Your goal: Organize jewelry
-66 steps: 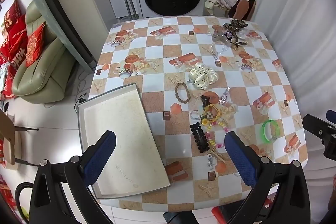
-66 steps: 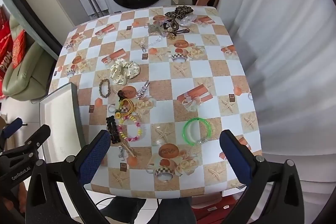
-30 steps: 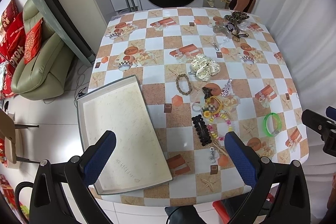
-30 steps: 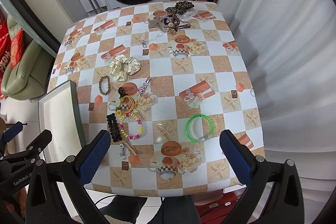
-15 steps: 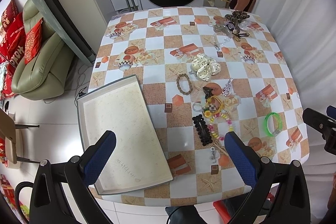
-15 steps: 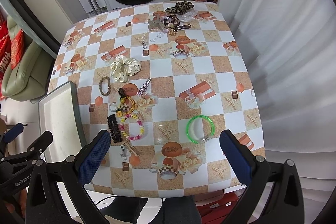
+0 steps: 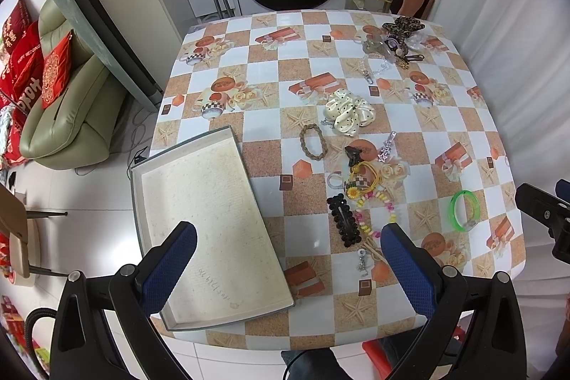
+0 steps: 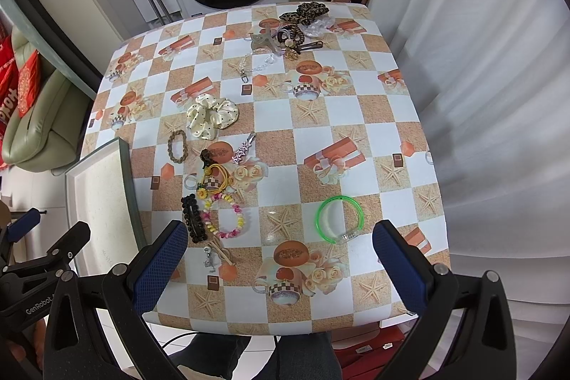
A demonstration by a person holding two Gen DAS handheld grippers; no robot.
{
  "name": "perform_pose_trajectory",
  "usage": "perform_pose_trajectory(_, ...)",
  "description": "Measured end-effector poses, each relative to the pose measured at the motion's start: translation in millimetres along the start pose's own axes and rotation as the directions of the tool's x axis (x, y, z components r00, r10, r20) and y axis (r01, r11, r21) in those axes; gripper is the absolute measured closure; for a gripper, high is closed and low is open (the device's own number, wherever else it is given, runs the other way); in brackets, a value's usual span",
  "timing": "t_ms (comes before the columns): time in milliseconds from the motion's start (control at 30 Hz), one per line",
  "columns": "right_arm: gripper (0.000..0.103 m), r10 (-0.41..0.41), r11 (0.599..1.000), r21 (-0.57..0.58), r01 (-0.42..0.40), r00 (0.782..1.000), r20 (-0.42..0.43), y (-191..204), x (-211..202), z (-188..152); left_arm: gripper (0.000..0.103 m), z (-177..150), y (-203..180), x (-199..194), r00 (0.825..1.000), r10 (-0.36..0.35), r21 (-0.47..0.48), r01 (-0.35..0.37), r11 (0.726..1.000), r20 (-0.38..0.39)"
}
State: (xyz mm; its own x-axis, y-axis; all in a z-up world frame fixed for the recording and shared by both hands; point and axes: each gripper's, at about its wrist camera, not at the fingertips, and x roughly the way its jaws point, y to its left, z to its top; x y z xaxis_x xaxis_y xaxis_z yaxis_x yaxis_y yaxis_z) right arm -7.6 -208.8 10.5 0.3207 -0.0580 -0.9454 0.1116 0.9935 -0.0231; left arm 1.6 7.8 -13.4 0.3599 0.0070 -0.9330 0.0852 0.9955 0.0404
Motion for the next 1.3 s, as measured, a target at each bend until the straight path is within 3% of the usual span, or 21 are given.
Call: perform_pose_trajectory(1300,0.000,0.003,1.000,0.003,-0.003,1.000,-0.001,-1.9,-0.2,-1.9,0.000,1.5,-2.5,-0.5,1.000,0.003,-0.001,-0.003,1.000,-0.006)
